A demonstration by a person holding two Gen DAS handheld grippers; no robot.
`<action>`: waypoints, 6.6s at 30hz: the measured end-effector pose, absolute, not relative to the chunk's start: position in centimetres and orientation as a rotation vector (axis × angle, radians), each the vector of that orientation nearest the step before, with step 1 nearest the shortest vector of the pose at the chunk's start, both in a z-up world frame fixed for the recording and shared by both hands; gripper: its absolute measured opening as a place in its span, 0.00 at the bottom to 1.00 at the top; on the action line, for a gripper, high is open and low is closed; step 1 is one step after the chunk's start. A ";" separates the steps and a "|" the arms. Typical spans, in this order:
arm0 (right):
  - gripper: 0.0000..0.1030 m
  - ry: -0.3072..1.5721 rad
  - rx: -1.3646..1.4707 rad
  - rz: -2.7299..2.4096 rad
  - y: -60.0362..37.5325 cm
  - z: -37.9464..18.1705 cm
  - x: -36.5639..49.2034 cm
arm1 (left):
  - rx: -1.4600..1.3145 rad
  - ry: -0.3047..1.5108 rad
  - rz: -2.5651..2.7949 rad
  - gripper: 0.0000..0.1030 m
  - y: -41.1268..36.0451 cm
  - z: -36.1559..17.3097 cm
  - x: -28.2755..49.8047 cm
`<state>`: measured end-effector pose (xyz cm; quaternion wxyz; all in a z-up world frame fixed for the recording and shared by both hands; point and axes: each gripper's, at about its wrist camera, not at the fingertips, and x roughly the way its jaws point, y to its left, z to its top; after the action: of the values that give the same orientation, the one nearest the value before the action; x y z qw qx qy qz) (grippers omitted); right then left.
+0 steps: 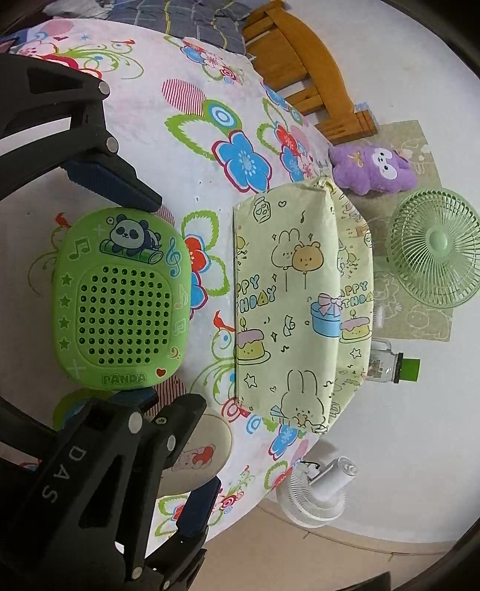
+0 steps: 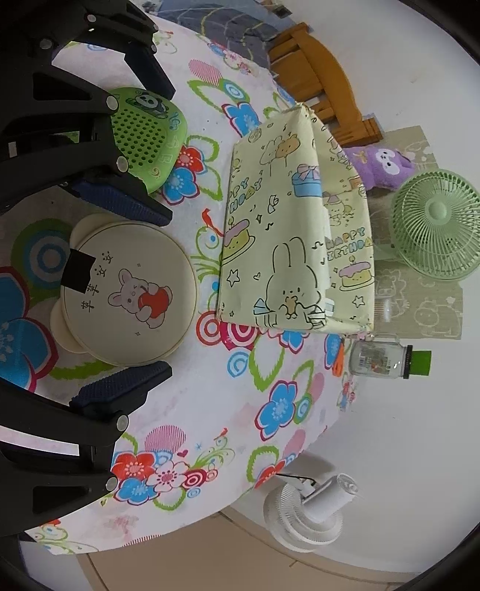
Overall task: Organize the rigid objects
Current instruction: 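Lift the green speaker with the left tool while the right tool lifts the compact toward the basket, then lower the green speaker with the left tool while the right tool lowers the compact into the basket, then open both tools to release the speaker and compact, then lift out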
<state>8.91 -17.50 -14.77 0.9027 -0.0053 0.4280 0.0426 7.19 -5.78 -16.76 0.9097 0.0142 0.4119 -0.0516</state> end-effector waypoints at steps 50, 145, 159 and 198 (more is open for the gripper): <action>0.75 0.669 0.011 0.102 -17.6 -4.2 8.6 | 0.051 0.677 -0.114 0.92 -6.4 -6.6 7.4; 0.91 0.772 0.019 0.036 -21.3 -9.9 23.0 | 0.063 0.894 -0.181 0.92 -9.3 -13.6 24.7; 0.92 0.801 0.042 0.055 -20.9 -10.6 23.0 | 0.076 0.888 -0.159 0.98 -8.9 -13.8 24.4; 0.92 0.750 0.057 0.082 -18.0 -7.8 16.6 | 0.093 0.768 -0.059 1.00 -4.6 -9.6 16.3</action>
<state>16.61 -17.97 -7.76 0.9293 0.0279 0.3660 0.0403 16.27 -4.64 -9.56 0.9257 0.0455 0.3744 -0.0286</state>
